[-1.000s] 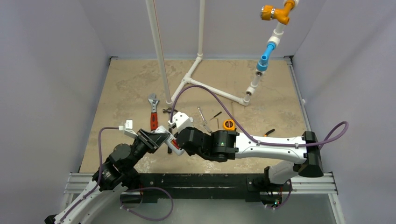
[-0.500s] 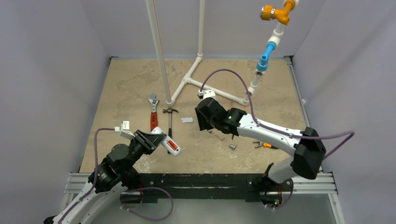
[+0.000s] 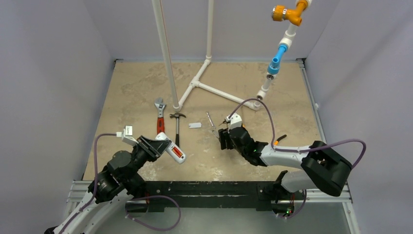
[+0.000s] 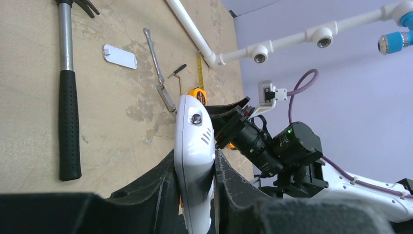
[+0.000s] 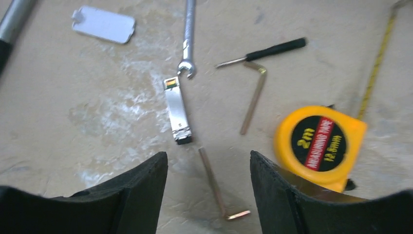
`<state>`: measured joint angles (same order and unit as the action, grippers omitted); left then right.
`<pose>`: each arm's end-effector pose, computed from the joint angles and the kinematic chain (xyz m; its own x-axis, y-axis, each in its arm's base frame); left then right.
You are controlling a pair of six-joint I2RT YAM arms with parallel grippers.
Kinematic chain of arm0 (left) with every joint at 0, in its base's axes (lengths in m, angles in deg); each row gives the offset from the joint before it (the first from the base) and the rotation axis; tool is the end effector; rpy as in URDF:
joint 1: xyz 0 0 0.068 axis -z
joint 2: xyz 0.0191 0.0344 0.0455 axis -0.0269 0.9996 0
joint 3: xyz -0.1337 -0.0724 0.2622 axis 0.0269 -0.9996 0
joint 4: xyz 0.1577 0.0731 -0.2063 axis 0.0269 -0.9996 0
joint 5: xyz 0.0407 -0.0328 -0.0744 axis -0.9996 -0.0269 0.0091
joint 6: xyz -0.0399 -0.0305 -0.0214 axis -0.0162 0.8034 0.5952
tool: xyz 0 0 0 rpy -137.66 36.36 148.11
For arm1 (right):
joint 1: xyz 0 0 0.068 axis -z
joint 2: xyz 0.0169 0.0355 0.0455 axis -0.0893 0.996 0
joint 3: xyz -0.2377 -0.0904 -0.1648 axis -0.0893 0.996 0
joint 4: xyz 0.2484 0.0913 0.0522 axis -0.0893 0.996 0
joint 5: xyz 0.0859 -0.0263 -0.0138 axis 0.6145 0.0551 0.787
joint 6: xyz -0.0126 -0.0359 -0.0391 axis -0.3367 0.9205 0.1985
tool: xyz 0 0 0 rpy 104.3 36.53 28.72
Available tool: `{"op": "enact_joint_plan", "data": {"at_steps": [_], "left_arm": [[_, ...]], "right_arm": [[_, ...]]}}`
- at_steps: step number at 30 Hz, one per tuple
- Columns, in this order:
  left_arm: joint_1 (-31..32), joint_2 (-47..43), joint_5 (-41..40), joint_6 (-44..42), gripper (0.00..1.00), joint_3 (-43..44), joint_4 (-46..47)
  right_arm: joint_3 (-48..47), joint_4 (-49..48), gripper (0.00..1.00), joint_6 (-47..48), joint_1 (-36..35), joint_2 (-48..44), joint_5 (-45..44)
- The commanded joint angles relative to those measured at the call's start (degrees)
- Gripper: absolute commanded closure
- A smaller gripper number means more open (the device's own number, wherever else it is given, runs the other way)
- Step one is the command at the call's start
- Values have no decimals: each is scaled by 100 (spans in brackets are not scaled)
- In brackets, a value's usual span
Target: Load the batteries into the remote control
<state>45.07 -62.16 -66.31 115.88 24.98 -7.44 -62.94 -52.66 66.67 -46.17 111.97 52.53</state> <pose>0.0394 -0.0262 0.2445 -0.5265 -0.7440 -0.4115 0.0688 0.4451 -0.8928 0.1689 0.1918 0.1820 -0.5467 -0.1021 -0.8311 -0.3945 0.9069 0.1481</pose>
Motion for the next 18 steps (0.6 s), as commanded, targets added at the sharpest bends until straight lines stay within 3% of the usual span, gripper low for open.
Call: {"op": "enact_joint_plan", "data": {"at_steps": [1, 2, 5, 8, 11, 15, 18], "left_arm": [[15, -613, 48, -182, 100, 287, 61], [20, -639, 53, -197, 100, 300, 33], [15, -681, 70, -220, 100, 330, 19], [15, -667, 103, -243, 100, 393, 25], [15, -602, 177, -247, 100, 429, 81], [17, -505, 251, -234, 100, 461, 201], [16, -403, 302, -214, 100, 489, 319]], "right_arm": [[75, -1740, 33, 1026, 52, -810, -1451], [33, -1565, 27, 1289, 91, -1020, -1757], [63, -1263, 24, 2196, 595, -1590, -1981], [154, -623, 24, 1960, 2117, -2049, -1310], [530, -746, 24, 1984, 3281, -2181, -611], [1300, -2458, 24, 2198, 3940, -1900, 322], [1561, -3619, 24, 2440, 4053, -1086, 331]]}}
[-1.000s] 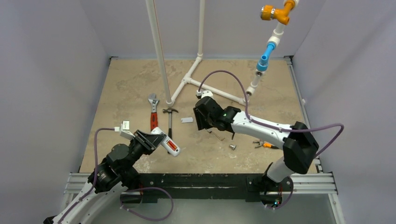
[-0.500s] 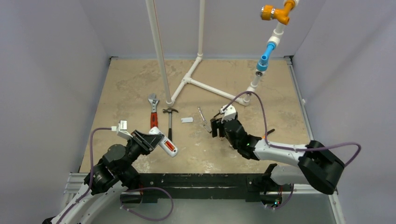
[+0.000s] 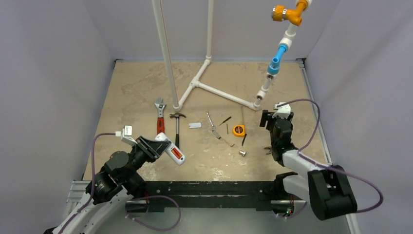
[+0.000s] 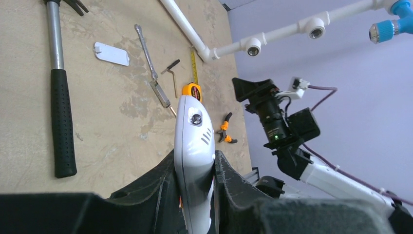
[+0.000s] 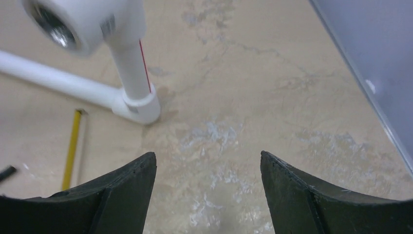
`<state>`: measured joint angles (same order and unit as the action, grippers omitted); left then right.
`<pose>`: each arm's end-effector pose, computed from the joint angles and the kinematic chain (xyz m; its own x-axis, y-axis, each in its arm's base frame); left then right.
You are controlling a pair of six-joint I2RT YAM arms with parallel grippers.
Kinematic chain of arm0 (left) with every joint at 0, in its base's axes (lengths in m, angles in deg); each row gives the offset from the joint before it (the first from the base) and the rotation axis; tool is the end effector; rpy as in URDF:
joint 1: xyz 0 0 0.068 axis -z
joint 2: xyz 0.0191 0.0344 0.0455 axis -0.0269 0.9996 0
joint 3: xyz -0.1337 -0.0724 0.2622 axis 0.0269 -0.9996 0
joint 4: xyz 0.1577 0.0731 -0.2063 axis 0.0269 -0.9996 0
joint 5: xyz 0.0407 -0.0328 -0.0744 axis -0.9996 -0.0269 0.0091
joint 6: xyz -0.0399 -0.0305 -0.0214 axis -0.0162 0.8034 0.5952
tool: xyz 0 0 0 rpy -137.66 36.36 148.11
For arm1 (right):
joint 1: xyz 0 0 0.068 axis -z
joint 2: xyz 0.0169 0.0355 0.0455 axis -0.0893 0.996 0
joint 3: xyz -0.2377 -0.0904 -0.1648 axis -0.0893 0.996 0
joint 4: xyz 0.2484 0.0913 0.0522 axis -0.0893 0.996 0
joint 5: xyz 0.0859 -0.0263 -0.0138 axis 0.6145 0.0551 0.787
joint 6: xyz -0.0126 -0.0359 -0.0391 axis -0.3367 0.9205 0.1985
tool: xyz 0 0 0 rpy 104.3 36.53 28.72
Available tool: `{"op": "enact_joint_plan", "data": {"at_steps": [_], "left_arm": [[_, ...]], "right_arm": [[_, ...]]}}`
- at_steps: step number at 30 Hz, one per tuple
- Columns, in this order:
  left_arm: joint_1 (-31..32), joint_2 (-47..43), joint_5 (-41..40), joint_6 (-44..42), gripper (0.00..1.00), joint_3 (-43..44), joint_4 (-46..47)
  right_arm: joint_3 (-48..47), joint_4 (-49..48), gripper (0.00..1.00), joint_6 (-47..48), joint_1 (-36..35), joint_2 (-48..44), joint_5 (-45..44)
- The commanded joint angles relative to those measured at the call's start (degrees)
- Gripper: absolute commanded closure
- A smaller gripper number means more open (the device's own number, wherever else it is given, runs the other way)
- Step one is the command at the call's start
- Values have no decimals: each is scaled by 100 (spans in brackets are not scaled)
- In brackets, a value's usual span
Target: Load the batteries into the remote control
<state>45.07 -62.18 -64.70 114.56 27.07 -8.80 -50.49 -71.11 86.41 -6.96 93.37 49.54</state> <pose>0.0350 -0.0234 0.2536 -0.5424 -0.7242 -0.4259 0.0988 0.4484 -0.8884 0.1975 0.0283 0.2134 -0.1595 0.0119 -0.9871 0.1695 0.9854 -0.0155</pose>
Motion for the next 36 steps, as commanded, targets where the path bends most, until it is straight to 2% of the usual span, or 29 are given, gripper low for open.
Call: {"op": "enact_joint_plan", "data": {"at_steps": [1, 2, 4, 5, 7, 8, 9, 10, 11, 13, 15, 17, 25, 36], "left_arm": [[15, -353, 158, -71, 100, 296, 457], [15, -328, 170, -61, 100, 312, 464], [20, -306, 179, -5, 100, 317, 458], [16, -322, 170, 18, 100, 315, 462], [20, -363, 142, 33, 100, 320, 422], [16, -392, 108, 33, 100, 338, 379], [15, -427, 59, 27, 100, 342, 324], [15, -472, 8, 33, 100, 337, 286], [15, -512, -28, 36, 100, 316, 272], [20, -564, -86, 43, 100, 285, 268], [18, -595, -128, 67, 100, 272, 215], [20, -631, -146, 60, 100, 244, 185], [21, -707, -196, -309, 100, 439, -152], [21, -833, -292, -636, 100, 497, -464]], "right_arm": [[274, -1938, 24, 555, 143, 1124, 606], [260, -2394, 24, 758, 146, 1601, 609], [350, -2722, 25, 739, 211, 1869, 1243], [424, -3087, 25, 715, 240, 2170, 1176], [638, -4556, 22, 723, 265, 2948, 851], [661, -4426, 18, 621, 274, 2813, 798], [534, -3711, 17, 446, 298, 2566, 763], [377, -3496, 19, 468, 302, 2609, 695], [281, -3681, 23, 535, 302, 2790, 556], [130, -3150, 11, 232, 302, 2665, 47], [-119, -2745, 8, -6, 320, 2741, -126], [4, -3045, 6, 92, 329, 2747, -230], [-74, -2908, 1, 37, 329, 2751, -207], [-68, -2913, 1, 32, 329, 2758, -203]]}}
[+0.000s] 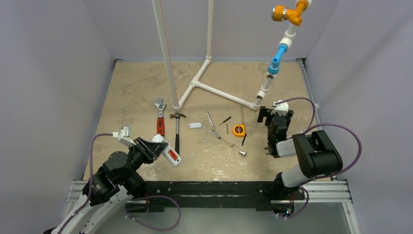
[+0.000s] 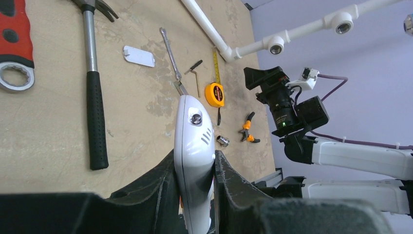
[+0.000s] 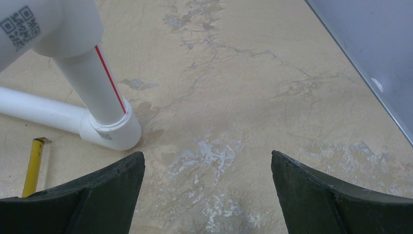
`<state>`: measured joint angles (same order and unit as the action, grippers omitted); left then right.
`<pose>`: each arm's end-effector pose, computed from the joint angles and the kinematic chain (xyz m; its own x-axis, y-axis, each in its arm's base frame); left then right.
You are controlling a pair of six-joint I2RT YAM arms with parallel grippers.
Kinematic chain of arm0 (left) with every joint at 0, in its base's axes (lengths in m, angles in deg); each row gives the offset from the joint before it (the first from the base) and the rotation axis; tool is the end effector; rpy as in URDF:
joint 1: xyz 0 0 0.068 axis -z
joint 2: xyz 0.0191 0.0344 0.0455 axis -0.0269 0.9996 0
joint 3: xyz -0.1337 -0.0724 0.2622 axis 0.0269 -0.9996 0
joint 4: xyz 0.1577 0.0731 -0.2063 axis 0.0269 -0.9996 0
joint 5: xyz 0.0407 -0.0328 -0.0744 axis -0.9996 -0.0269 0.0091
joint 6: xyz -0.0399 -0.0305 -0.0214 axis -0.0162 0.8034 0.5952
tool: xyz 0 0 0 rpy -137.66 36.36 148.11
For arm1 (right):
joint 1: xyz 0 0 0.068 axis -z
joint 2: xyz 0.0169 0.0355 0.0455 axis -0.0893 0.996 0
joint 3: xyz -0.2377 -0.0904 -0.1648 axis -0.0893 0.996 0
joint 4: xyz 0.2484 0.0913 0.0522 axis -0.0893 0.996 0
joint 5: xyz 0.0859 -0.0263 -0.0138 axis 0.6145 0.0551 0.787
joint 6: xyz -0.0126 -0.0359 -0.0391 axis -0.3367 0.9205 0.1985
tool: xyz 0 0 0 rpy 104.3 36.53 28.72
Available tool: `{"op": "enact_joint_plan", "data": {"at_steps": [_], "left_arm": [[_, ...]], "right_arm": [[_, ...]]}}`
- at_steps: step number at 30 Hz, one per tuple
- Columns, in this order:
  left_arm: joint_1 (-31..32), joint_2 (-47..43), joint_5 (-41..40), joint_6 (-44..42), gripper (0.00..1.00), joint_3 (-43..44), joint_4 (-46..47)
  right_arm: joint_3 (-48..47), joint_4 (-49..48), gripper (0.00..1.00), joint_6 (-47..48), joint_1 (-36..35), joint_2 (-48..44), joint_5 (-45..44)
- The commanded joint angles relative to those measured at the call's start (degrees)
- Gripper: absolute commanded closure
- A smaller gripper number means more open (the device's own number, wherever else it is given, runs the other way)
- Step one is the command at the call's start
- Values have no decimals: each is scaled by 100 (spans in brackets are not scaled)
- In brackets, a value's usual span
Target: Load the batteries into the remote control
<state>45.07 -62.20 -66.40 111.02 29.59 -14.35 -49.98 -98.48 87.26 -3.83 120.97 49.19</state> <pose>0.0295 -0.0167 0.2570 -0.5315 -0.6910 -0.4899 0.0883 0.5300 -0.8434 0.2425 0.0242 0.1637 -0.1743 0.0041 -0.9847 0.2262 0.9734 -0.0359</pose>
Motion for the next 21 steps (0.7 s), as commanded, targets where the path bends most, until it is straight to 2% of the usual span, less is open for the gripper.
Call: {"op": "enact_joint_plan", "data": {"at_steps": [1, 4, 7, 13, 21], "left_arm": [[20, -804, -129, -340, 100, 242, 206], [15, -541, -6, -423, 100, 285, 437], [15, -399, 37, -421, 100, 329, 287], [16, -1013, -58, -404, 100, -12, 215], [17, -1172, -67, -195, 100, -17, 176]], "right_arm": [[-119, -177, 1, -53, 21, 2, -173], [-119, -177, 1, -53, 21, 0, -169], [-116, -177, 1, -53, 16, 0, -169], [-120, -178, 1, -53, 17, -9, -169], [-118, -177, 1, -53, 18, 0, -169]]}}
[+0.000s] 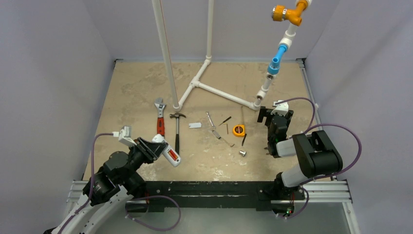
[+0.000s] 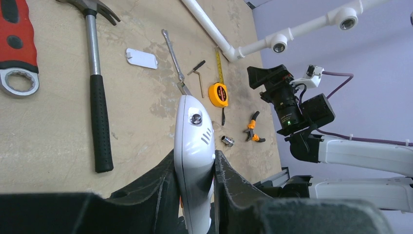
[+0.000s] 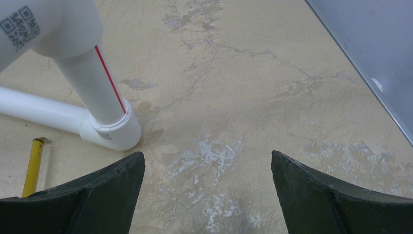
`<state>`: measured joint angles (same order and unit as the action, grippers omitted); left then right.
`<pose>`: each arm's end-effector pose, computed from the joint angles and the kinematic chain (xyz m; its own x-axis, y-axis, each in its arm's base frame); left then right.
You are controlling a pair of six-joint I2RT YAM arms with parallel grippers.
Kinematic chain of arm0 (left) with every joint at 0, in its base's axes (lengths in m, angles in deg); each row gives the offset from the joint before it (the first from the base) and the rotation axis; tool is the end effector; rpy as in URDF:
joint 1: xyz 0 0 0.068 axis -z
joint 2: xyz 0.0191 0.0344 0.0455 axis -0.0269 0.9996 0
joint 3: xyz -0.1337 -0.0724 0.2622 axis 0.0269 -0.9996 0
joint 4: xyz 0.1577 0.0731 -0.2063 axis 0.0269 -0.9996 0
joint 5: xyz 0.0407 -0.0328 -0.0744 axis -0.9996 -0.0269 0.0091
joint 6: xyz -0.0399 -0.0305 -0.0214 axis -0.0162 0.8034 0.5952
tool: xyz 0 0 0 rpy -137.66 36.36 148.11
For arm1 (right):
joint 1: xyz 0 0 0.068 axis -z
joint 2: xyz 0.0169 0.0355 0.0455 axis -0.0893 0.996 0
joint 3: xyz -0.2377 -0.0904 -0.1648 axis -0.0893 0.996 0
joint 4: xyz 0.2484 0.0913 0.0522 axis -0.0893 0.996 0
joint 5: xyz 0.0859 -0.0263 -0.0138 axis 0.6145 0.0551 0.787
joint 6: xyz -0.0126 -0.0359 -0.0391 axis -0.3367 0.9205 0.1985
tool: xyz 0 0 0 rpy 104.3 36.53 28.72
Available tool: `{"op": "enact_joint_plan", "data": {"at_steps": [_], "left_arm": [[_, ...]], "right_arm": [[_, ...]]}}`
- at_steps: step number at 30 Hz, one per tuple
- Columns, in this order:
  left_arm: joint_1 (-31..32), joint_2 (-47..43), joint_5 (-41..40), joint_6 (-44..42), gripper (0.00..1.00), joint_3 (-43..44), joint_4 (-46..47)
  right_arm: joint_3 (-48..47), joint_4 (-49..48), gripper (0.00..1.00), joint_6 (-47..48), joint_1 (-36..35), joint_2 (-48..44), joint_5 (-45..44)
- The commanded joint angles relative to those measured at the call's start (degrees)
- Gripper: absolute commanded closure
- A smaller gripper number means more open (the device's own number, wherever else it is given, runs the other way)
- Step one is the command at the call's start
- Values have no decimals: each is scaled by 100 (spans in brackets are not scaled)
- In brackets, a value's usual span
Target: Load the batteries into the remote control
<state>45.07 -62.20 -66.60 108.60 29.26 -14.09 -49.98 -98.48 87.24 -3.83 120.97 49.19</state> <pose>0.0303 -0.0172 0.2557 -0.5252 -0.6691 -0.5258 0.1085 0.5602 -0.8212 0.2425 0.0242 0.1637 -0.1742 0.0045 -0.9847 0.2262 0.9734 -0.0356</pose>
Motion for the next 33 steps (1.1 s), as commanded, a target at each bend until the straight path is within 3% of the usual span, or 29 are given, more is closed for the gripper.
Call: {"op": "enact_joint_plan", "data": {"at_steps": [1, 33], "left_arm": [[18, -1237, -67, 77, 100, 4, 144], [18, -1511, -356, 312, 100, -39, -19]], "right_arm": [[-120, -178, 1, -50, 18, -3, -169], [-119, -177, 1, -46, 16, -1, -167]]}}
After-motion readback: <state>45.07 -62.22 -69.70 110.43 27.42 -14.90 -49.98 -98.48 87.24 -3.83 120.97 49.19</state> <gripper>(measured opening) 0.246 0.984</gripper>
